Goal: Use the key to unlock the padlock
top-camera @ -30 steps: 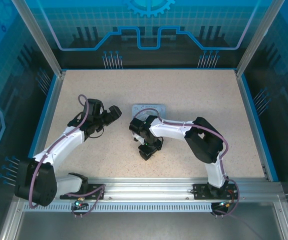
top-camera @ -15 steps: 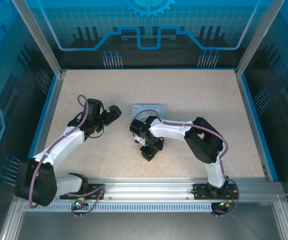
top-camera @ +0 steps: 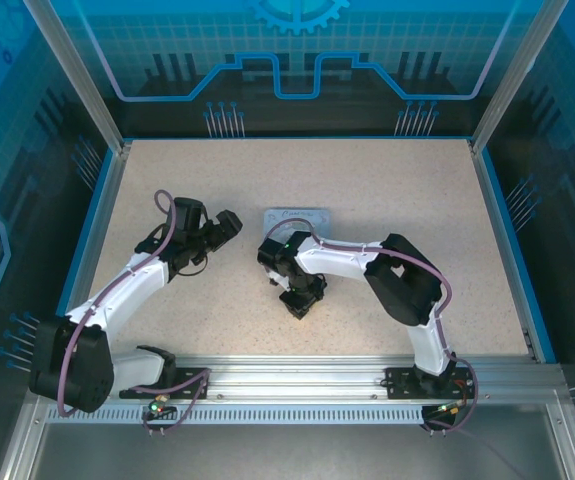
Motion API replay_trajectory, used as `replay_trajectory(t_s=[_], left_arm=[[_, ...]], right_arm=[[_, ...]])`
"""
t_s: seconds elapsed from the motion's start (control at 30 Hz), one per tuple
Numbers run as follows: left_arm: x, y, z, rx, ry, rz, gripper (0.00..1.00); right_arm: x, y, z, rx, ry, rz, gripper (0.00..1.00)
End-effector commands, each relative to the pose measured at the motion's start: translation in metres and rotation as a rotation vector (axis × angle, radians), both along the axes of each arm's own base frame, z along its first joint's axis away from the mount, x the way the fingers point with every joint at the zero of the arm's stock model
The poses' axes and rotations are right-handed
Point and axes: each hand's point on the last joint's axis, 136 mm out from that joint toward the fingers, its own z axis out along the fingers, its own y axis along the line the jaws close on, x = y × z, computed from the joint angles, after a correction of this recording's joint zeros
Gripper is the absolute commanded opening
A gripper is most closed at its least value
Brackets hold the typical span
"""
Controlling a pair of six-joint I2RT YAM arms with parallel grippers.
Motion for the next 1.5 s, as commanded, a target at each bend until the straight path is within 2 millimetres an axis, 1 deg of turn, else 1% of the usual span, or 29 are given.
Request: replay_trajectory(t_s=[0.0, 0.17, 0.33, 0.47, 0.57, 0.67, 0.8, 0.87, 1.03, 1.27, 1.47], left_arm=[[0.002, 0.001, 0.005, -0.003, -0.004, -0.004, 0.99], [0.001, 0.001, 0.005, -0.006, -0.005, -0.004, 0.99], [-0.001, 0.002, 0.005, -0.007, -0.007, -0.003, 0.99], [-0.002, 0.002, 0.006, -0.007, -0.009, -0.002, 0.99], [-0.002, 0.002, 0.005, -0.008, -0.005, -0.001, 0.99], [-0.002, 0.002, 0.005, -0.009, -0.008, -0.001, 0.99], [-0.002, 0.002, 0.005, -0.009, -0.005, -0.002, 0.99], [-0.002, 0.001, 0.005, -0.011, -0.005, -0.003, 0.99], [-0.002, 0.001, 0.003, -0.011, 0.002, -0.005, 0.99], [-0.001, 0.0, 0.006, -0.015, -0.001, -0.011, 0.99], [0.0, -0.002, 0.006, -0.02, 0.004, -0.013, 0.99]], right_arm=[[-0.005, 0.027, -0.011, 0.086, 0.032, -0.007, 0.36], [-0.005, 0.031, -0.012, 0.087, 0.031, -0.007, 0.37], [0.0, 0.038, -0.011, 0.096, 0.025, -0.004, 0.38], [0.001, 0.039, -0.01, 0.097, 0.021, -0.001, 0.38], [0.001, 0.04, -0.008, 0.103, 0.016, 0.002, 0.35], [0.0, 0.04, -0.007, 0.103, 0.016, 0.002, 0.29], [-0.002, 0.039, -0.008, 0.1, 0.021, -0.002, 0.18], [-0.003, 0.039, -0.008, 0.1, 0.021, -0.003, 0.15], [-0.005, 0.036, -0.007, 0.095, 0.023, -0.018, 0.11], [-0.009, 0.027, -0.003, 0.09, 0.016, -0.049, 0.01], [-0.014, 0.017, 0.003, 0.09, 0.008, -0.067, 0.0]])
